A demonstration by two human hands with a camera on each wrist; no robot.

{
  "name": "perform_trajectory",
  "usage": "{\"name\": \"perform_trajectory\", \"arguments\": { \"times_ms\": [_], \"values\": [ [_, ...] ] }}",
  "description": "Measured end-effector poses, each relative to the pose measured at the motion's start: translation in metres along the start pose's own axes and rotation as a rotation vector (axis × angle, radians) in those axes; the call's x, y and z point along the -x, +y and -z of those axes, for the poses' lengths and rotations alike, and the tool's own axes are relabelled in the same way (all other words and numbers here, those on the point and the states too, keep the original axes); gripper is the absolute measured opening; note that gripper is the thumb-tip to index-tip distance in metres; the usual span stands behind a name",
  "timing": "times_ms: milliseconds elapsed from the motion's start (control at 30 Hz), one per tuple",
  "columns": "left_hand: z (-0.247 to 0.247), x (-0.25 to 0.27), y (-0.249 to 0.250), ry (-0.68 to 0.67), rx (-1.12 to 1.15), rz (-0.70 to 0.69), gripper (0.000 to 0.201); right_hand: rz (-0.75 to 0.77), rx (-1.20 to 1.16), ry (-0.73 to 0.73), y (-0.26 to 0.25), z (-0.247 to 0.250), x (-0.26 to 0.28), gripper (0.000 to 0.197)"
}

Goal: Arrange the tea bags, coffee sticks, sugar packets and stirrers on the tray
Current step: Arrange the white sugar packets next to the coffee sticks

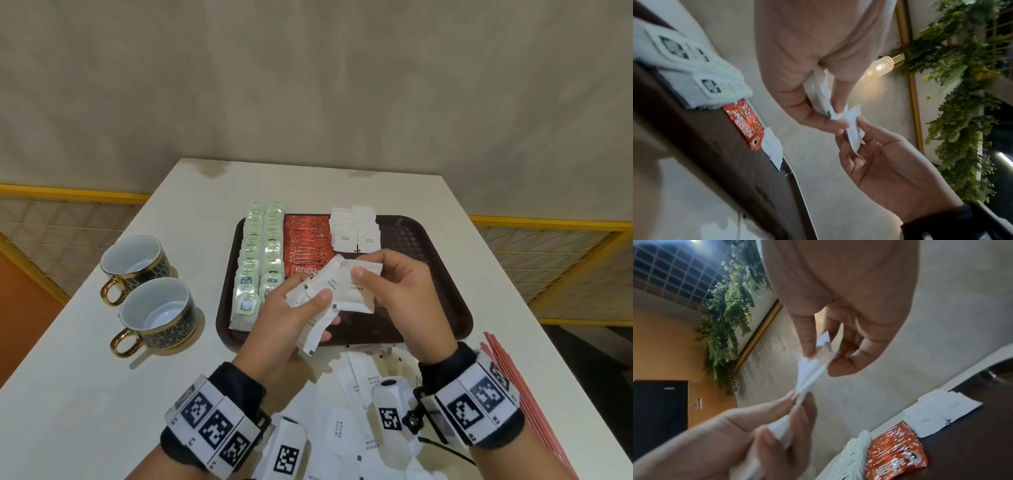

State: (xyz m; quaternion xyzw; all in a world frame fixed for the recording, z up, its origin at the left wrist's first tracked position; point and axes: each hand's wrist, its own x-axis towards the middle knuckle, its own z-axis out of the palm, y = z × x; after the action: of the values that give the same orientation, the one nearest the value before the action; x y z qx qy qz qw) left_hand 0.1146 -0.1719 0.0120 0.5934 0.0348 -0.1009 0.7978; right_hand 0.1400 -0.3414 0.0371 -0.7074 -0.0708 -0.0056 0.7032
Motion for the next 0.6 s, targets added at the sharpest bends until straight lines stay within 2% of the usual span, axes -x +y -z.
{"name": "perform_trajectory", "arguments": {
  "times_ms": [133,233,300,400,600],
  "values": [
    [-0.0085,0.0033,-0.0011,-0.11,0.022,0.014,0.036,-0.042,0.062,0.045,0.0042,-0.0063,-0.0015,0.002],
    [-0.0106,0.0047,0.0036,-0.163,0.068,0.054,0.03,-0.01,0.097,0.105,0.0064,-0.0055,-0.0054,0.002],
    [-0.0095,0.0038,0.0059,-0.172,0.066,0.065,0.034,0.013,0.118,0.109,0.0067,-0.0051,-0.0064,0.002],
    [-0.0089,0.0004,0.0058,-0.136,-0.006,0.034,0.036,0.035,0.128,0.088,0.0063,-0.0074,-0.0054,0.003],
    [-0.0106,-0.0046,-0.0019,0.011,-0.025,-0.044,0.027,0.014,0.017,0.072,-0.0014,-0.0116,-0.0092,0.007]
  ]
}}
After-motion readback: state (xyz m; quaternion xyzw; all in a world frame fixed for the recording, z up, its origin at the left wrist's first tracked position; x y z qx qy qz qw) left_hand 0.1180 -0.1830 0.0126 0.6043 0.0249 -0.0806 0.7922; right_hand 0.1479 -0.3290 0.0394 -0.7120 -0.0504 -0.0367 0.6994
